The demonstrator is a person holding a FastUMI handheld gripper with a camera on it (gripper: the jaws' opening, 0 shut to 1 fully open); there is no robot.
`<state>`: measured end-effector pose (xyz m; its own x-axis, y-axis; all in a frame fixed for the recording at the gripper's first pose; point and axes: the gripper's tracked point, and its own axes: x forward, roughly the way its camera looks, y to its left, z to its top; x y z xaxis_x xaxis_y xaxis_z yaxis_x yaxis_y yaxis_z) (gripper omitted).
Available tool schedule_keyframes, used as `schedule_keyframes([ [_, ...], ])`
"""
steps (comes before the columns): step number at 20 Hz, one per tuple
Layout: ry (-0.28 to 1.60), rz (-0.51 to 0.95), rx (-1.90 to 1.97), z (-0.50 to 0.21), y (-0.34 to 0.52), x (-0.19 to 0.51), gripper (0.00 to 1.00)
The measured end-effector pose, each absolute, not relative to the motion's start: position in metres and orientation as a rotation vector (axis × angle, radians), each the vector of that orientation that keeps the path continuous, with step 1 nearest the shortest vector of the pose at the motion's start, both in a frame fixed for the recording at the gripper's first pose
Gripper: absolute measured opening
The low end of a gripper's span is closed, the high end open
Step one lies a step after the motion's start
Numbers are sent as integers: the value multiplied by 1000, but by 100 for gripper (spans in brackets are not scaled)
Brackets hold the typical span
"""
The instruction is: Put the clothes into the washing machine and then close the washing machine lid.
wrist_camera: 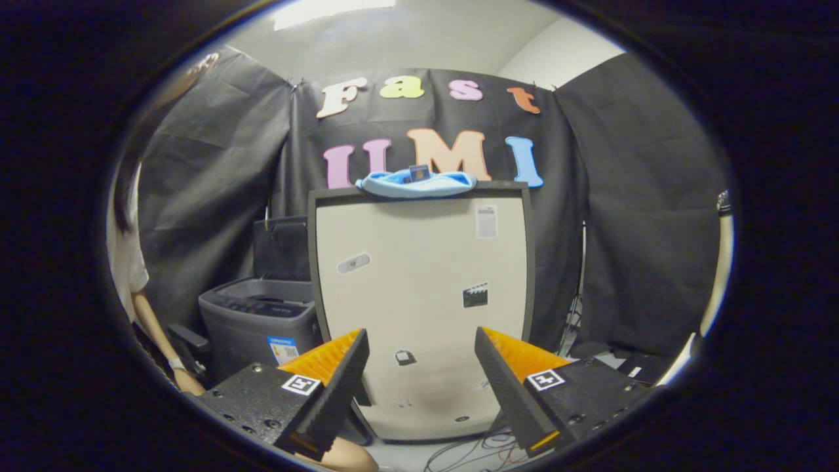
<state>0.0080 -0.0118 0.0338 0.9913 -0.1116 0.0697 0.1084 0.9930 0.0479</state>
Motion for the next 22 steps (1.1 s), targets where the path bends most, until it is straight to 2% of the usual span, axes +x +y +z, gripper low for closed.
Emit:
schedule_keyframes([
  [8, -191, -183, -63, 212, -17, 67, 98],
  [13, -83, -178, -96, 276, -7, 154, 97],
  [18, 112, -187, -96, 244, -22, 237, 97],
  [22, 233, -218, -63, 209, -32, 273, 97],
])
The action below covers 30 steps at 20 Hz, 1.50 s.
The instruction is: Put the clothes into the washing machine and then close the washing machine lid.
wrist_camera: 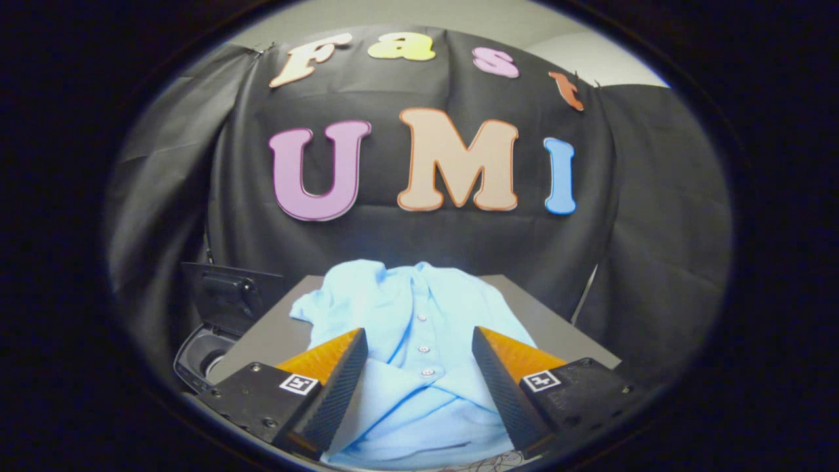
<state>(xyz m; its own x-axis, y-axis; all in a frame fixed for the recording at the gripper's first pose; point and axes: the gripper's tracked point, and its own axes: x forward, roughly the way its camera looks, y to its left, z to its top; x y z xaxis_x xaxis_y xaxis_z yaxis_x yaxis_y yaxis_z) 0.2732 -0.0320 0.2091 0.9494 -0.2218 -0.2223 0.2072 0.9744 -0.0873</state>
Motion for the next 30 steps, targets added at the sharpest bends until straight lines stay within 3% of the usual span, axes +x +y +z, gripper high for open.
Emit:
schedule_keyframes([
  [6, 293, -229, -11, 195, -24, 286, 94],
  [10, 331, -216, 23, 190, -10, 289, 77],
  [15, 317, -265, 10, 191, -2, 289, 18],
  [17, 318, -304, 64, 191, -2, 286, 11],
  [20, 302, -340, 54, 191, 1, 287, 4],
  [30, 274, -201, 84, 196, 106, 310, 2],
])
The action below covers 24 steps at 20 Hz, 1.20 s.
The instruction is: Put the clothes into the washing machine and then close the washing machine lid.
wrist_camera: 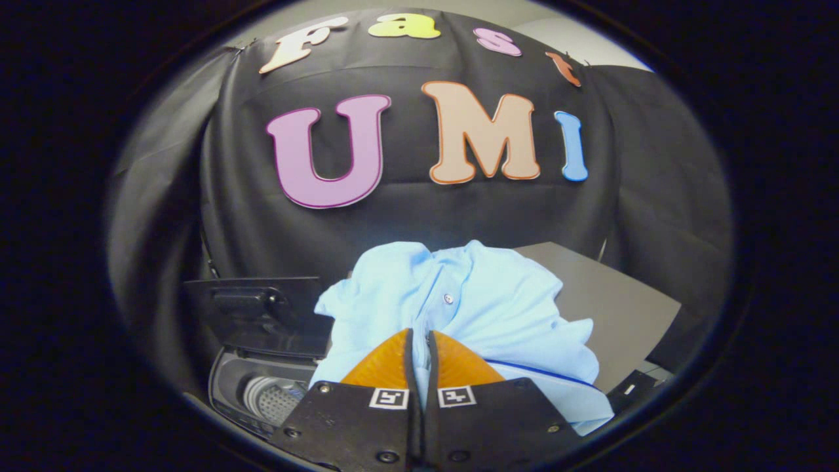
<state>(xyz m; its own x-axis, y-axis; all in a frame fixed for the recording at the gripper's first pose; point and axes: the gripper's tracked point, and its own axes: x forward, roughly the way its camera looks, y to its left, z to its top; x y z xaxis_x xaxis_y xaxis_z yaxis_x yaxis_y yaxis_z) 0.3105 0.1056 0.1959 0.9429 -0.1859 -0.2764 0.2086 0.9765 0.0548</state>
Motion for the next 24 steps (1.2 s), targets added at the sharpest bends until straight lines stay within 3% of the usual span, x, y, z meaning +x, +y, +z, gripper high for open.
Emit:
schedule_keyframes([
  [11, 233, 95, 94, 184, 290, 349, 2],
  [24, 508, 208, 108, 24, 373, 357, 3],
])
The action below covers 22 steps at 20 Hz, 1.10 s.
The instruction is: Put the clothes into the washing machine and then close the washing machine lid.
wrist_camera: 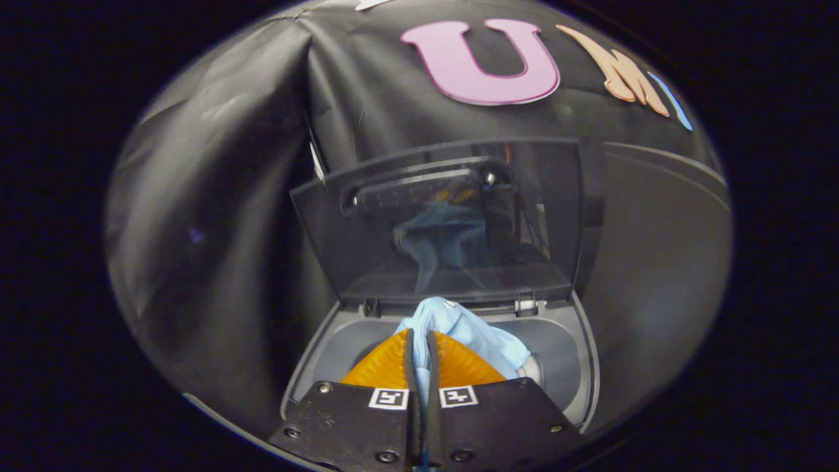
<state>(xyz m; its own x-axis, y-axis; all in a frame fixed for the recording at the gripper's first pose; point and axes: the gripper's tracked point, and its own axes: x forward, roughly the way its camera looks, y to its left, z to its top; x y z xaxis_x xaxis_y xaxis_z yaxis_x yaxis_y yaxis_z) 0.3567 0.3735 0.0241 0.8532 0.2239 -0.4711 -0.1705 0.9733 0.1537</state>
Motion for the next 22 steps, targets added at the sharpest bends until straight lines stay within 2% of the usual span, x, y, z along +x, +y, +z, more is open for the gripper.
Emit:
schedule_keyframes([
  [1, 504, 207, 105, 24, 375, 360, 12],
  [5, 455, 204, 138, 42, 373, 364, 18],
  [12, 414, 159, 148, 61, 352, 372, 18],
  [19, 351, 107, 129, 81, 335, 381, 82],
  [20, 334, 103, 130, 87, 334, 383, 86],
  [21, 318, 103, 126, 92, 334, 386, 97],
  [22, 302, 92, 115, 100, 332, 390, 97],
])
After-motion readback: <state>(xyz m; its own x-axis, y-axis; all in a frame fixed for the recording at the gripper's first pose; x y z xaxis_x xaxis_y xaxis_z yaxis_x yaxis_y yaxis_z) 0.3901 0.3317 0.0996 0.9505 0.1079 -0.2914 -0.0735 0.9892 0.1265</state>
